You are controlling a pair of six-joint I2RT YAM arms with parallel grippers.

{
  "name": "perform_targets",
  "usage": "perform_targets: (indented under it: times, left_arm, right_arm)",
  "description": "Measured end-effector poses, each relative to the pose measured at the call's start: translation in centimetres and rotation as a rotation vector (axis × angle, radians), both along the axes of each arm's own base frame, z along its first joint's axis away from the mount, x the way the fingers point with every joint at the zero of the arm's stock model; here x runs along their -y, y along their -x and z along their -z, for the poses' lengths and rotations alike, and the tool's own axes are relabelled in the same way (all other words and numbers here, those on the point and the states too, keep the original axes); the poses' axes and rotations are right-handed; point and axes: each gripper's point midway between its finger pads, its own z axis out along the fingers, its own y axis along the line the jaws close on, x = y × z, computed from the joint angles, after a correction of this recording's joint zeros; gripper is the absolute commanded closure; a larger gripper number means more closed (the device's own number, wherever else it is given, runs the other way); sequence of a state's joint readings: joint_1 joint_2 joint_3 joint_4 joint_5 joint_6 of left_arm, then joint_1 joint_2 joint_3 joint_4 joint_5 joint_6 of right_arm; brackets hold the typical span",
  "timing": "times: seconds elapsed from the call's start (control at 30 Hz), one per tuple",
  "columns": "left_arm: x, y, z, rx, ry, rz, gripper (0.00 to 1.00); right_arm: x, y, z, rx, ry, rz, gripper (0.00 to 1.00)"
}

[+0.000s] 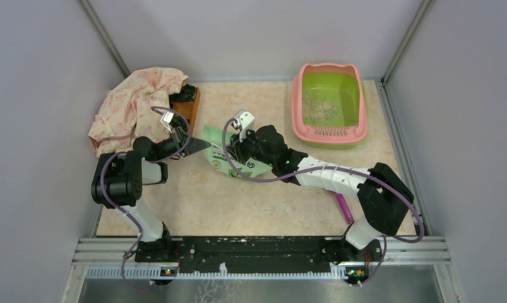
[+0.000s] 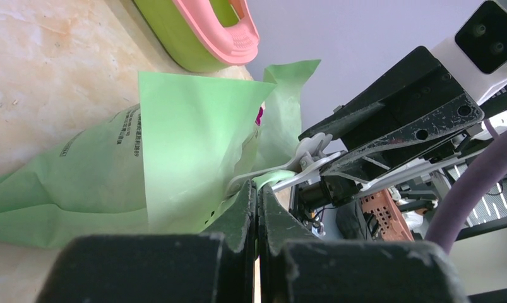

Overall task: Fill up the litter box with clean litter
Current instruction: Clamp the cat litter bag at the center of the board.

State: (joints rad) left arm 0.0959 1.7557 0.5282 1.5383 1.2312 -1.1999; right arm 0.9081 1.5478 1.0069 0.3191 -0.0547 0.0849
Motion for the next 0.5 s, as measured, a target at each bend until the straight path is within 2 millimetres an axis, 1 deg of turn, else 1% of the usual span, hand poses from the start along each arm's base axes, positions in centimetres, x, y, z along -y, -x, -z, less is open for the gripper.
perform_targets:
  times: [0.5]
  left_arm:
    - [-0.39, -0.3, 0.13, -0.005, 0.002, -0.016, 1.0]
  right_arm:
    - [-0.36, -0.16, -0.33, 0.039, -0.041, -0.007, 1.0]
